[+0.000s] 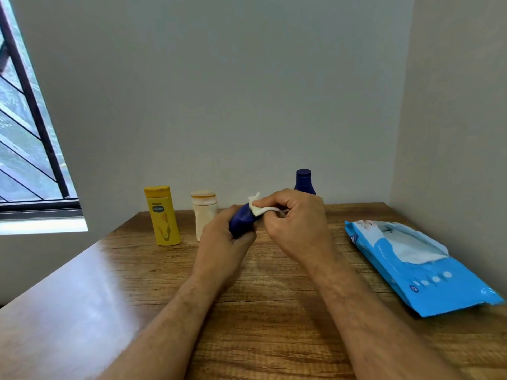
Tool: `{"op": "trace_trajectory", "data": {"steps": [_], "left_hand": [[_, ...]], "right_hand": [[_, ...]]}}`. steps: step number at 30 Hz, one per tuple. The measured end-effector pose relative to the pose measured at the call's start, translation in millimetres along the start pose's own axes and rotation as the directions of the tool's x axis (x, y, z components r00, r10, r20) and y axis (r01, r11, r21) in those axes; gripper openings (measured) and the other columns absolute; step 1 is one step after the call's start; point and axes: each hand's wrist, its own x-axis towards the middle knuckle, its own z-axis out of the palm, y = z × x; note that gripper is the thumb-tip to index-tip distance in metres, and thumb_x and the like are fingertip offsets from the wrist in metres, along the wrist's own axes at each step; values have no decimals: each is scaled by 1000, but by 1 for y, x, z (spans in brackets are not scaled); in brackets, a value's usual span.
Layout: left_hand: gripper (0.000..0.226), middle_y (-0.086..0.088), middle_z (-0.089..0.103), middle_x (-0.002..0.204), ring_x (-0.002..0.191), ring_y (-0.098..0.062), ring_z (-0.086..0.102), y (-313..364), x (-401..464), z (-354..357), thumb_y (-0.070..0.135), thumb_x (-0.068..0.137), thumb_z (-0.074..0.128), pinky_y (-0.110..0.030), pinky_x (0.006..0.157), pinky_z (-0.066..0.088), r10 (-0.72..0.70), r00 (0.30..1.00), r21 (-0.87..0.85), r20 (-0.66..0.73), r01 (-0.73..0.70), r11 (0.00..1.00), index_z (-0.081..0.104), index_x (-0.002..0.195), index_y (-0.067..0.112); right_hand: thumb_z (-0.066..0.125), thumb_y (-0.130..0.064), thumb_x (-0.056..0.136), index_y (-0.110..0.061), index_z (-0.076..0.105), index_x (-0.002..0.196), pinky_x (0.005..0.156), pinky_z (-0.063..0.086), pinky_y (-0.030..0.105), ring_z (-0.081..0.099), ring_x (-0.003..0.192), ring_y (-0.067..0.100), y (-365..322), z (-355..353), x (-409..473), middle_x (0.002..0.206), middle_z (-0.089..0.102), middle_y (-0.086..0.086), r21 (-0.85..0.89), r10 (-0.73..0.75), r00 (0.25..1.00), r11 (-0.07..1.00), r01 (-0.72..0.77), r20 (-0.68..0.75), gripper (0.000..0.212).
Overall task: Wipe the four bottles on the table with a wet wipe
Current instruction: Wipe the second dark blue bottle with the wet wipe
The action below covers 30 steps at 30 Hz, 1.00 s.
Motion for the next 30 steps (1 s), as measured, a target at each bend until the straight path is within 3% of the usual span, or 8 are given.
{"op": "trace_trajectory", "data": {"steps": [5,9,14,18,22,25,28,30], "left_hand": [[33,6,70,83,77,-8,63,3,1,-4,14,88,73,-13,65,47,-13,1000,-61,-10,12,998,63,100,43],[29,9,70,82,75,-5,64,4,1,0,12,86,75,-10,65,46,3,999,-74,42,0,997,65,101,34],[27,9,72,85,79,-8,66,-2,1,1,12,87,73,-16,70,50,2,999,-110,39,3,994,68,105,32],[26,6,73,91,85,-14,68,-4,3,0,13,90,70,-31,77,54,7,1000,-165,19,-4,986,68,110,29],[18,-1,71,87,81,-25,65,-3,5,2,24,90,69,-45,77,54,13,1000,-184,1,-13,983,68,107,30],[17,1,68,85,78,-22,62,-1,6,2,19,92,70,-36,74,52,13,1000,-172,-11,-15,985,66,107,28],[16,5,66,85,78,-19,61,-1,6,1,19,92,71,-30,72,51,3,1000,-172,-27,-8,985,66,105,27],[19,6,68,86,78,-16,63,0,5,0,17,92,71,-28,73,51,9,1000,-170,-18,-12,985,66,107,27]], "right_hand": [[66,-12,90,-19,77,104,80,53,12,66,89,3,-4,3,-4,101,72,-9,-100,-157,988,983,156,0,20],[62,-9,92,-18,75,115,93,52,18,64,101,2,-7,5,-4,112,72,-7,-95,-128,992,987,126,-11,28],[68,-9,86,-21,78,106,86,58,22,68,95,4,-5,5,-5,107,74,-7,-58,-68,998,996,67,-15,26],[70,-10,83,-19,80,98,79,60,22,70,90,5,-4,4,-5,98,77,-7,-12,-69,998,998,69,-13,20],[64,-1,89,-15,79,95,69,54,10,69,82,-3,-10,1,-4,87,75,-10,194,9,997,981,6,-75,21],[61,-2,94,-15,77,104,63,48,5,65,75,-11,-13,2,-3,88,72,-13,281,62,991,959,-27,-118,23],[64,-6,93,-20,77,106,72,49,6,64,92,-5,-10,5,0,101,71,-11,184,12,973,982,31,-231,22],[66,-9,93,-19,77,107,72,49,7,62,91,-2,-8,6,-1,100,67,-9,115,-40,987,992,59,-157,21]]}}
